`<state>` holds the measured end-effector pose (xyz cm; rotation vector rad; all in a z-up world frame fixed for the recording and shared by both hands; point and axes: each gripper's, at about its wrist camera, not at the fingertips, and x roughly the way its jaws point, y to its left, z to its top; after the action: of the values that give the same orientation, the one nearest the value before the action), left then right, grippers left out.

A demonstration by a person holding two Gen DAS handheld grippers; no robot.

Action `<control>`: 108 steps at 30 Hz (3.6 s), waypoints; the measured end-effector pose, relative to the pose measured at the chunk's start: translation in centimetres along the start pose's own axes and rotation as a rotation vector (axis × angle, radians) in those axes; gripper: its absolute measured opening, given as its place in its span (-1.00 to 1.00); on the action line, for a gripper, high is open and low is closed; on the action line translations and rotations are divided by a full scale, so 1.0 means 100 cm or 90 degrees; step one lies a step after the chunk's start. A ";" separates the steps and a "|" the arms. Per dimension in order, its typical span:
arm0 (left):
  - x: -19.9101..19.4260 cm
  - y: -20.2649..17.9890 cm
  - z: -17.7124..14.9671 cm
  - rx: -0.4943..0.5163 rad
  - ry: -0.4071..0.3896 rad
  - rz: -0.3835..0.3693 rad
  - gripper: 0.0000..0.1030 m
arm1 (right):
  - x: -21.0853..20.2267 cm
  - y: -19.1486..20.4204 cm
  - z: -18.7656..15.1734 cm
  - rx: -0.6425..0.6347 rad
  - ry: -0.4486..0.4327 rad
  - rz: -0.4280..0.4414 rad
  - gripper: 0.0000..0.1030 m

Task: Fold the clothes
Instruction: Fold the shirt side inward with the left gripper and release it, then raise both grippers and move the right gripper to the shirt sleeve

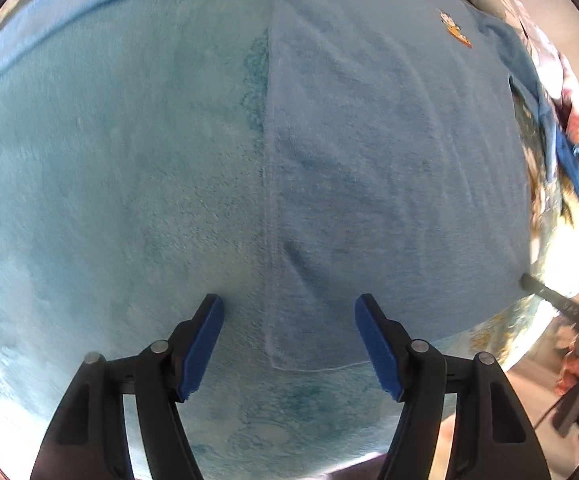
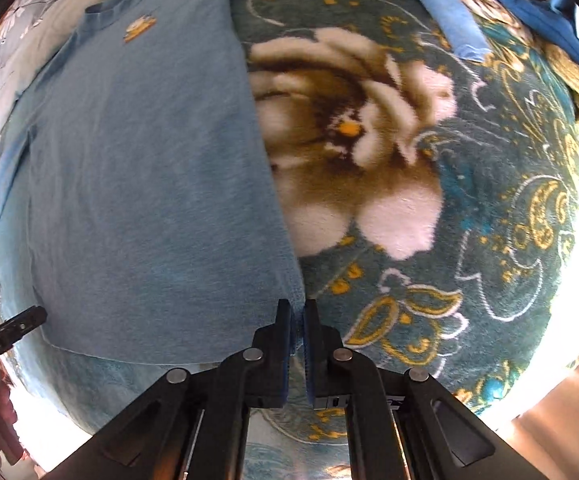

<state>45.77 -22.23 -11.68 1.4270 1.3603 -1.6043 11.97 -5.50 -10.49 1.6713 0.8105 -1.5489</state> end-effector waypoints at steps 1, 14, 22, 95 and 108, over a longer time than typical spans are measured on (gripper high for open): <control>0.000 0.001 -0.001 -0.008 0.002 -0.006 0.29 | -0.001 -0.003 0.001 0.002 0.001 -0.001 -0.90; -0.014 0.010 -0.003 -0.040 0.006 -0.049 -0.91 | -0.010 0.012 -0.006 -0.007 0.004 0.000 -0.90; -0.034 0.015 -0.021 -0.048 0.020 -0.024 -0.91 | -0.034 0.017 -0.023 -0.014 0.022 -0.004 -0.93; -0.308 -0.231 0.083 0.254 -0.566 0.041 1.00 | -0.214 -0.037 0.112 0.002 -0.385 -0.006 1.00; -0.245 -0.268 0.091 0.352 -0.428 0.167 1.00 | -0.101 -0.098 0.140 -0.001 -0.291 0.055 1.00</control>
<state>24.54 -27.38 18.69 1.1055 0.3447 -2.0967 -4.76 -11.59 -1.72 1.2565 0.4912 -1.7728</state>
